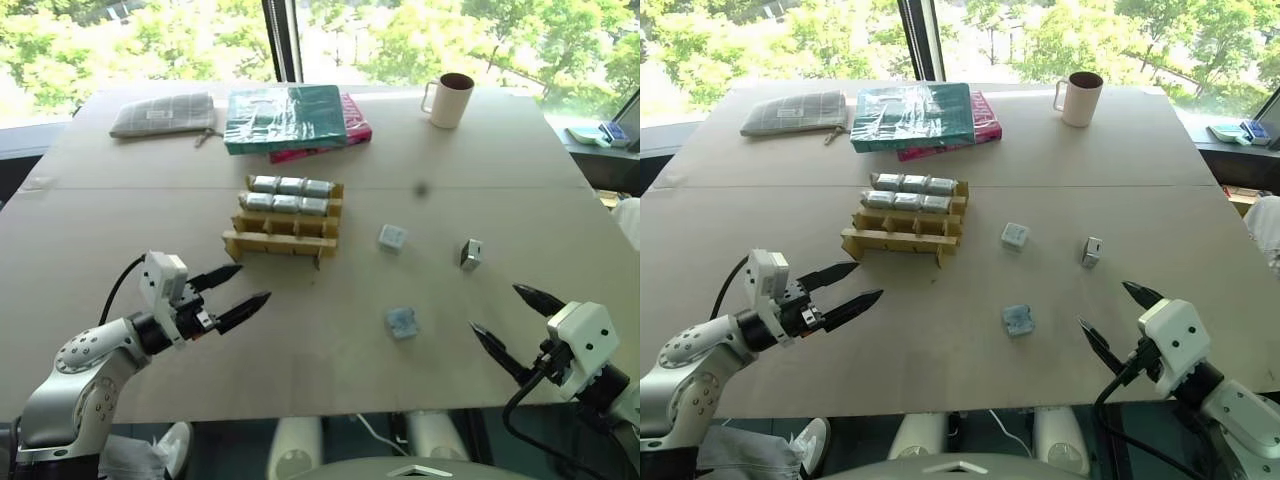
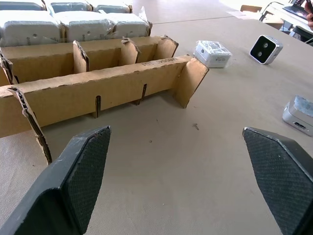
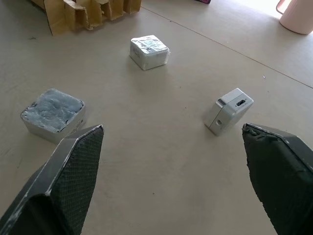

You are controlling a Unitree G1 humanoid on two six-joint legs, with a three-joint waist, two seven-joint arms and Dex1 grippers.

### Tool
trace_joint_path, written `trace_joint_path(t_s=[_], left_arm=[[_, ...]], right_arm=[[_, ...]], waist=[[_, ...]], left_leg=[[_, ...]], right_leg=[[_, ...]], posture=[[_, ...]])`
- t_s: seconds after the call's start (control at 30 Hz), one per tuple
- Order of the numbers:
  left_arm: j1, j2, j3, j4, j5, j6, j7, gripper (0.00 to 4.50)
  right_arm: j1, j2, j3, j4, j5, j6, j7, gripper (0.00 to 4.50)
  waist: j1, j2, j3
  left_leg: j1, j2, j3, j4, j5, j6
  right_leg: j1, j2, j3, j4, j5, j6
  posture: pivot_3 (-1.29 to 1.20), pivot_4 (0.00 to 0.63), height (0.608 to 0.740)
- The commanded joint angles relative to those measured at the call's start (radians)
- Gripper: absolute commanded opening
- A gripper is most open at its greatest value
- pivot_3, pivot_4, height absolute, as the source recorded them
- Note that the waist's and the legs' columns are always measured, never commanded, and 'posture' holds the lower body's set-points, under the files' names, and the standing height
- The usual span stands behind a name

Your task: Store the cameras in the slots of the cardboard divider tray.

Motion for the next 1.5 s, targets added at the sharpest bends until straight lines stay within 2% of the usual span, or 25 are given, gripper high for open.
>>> trace_joint_path(t_s=[0.03,0.2,0.3,0.37,0.5,0.73,0.93,1.17,1.27,1.5], left_arm=[[-0.034,0.006,0.015,-0.009,-0.017,-0.001,-0.010,4.48],[-0.098,0.017,0.026,-0.015,-0.104,0.045,-0.064,4.48],[-0.094,0.017,0.048,-0.016,-0.135,-0.008,-0.168,4.48],[-0.062,0.076,0.036,-0.013,-0.148,0.000,-0.305,4.48],[-0.053,0.120,0.020,0.008,-0.132,-0.023,-0.412,4.48],[-0.013,0.135,0.044,-0.031,-0.120,-0.044,-0.461,4.48],[0.015,0.145,0.057,-0.035,-0.129,-0.043,-0.496,4.48],[-0.002,0.160,0.048,-0.024,-0.120,-0.052,-0.545,4.48],[-0.022,0.167,0.034,-0.021,-0.105,-0.070,-0.572,4.48],[-0.064,0.182,0.026,0.004,-0.085,-0.100,-0.609,4.48]], right_arm=[[0.001,0.011,-0.007,-0.040,-0.002,-0.006,-0.026,4.50],[-0.035,0.005,0.018,-0.094,-0.034,0.102,-0.107,4.50],[-0.076,-0.043,0.031,-0.153,0.122,0.253,-0.075,4.50],[-0.102,-0.092,0.062,-0.171,0.177,0.313,-0.041,4.50],[-0.146,-0.203,0.199,-0.126,0.090,0.277,0.037,4.50],[-0.305,-0.200,0.382,-0.029,-0.016,0.234,0.032,4.50],[-0.422,-0.235,0.503,-0.079,-0.112,0.252,0.032,4.50],[-0.509,-0.246,0.555,-0.086,-0.112,0.298,0.062,4.50],[-0.564,-0.267,0.567,-0.002,-0.128,0.263,0.117,4.50],[-0.643,-0.315,0.517,0.328,-0.132,0.026,0.289,4.50]], waist=[[0.000,0.000,0.000],[0.001,0.000,0.000],[-0.005,0.000,0.000],[-0.005,-0.001,0.000],[0.004,-0.001,0.000],[-0.004,-0.003,-0.001],[0.001,-0.003,-0.001],[0.000,-0.003,-0.001],[-0.001,-0.003,-0.001],[0.000,-0.003,-0.001]], left_leg=[[0.000,0.000,0.000,0.000,0.000,0.000],[0.000,0.000,0.000,0.000,0.000,0.000],[0.000,0.001,0.001,0.000,0.000,0.000],[0.000,0.001,0.002,0.000,0.000,0.000],[0.002,0.002,0.002,0.000,0.000,0.000],[0.001,0.002,0.003,0.002,0.000,0.000],[0.001,0.003,0.003,0.001,0.000,0.001],[0.001,0.003,0.003,0.001,0.000,0.000],[0.001,0.003,0.003,0.002,0.000,0.000],[0.001,0.002,0.004,0.002,0.000,0.001]], right_leg=[[0.000,0.000,0.000,0.000,0.000,0.000],[0.000,0.000,0.000,0.000,0.000,0.000],[0.000,0.001,0.001,0.000,0.001,-0.001],[0.000,0.002,0.002,0.000,0.002,-0.004],[0.000,0.002,0.002,0.000,0.000,0.000],[0.000,0.000,0.001,0.000,0.000,-0.001],[-0.001,0.002,0.000,-0.001,0.000,-0.001],[0.000,0.002,0.001,-0.001,0.000,-0.001],[0.000,0.002,0.000,-0.001,0.000,-0.001],[0.000,0.002,0.001,-0.001,0.001,-0.001]], posture=[[0.00,0.150,0.740],[0.00,0.150,0.740],[0.00,0.150,0.740],[0.00,0.150,0.740],[0.00,0.150,0.740],[0.00,0.150,0.740],[0.00,0.150,0.740],[0.00,0.150,0.740],[0.00,0.150,0.740],[0.00,0.150,0.740]])
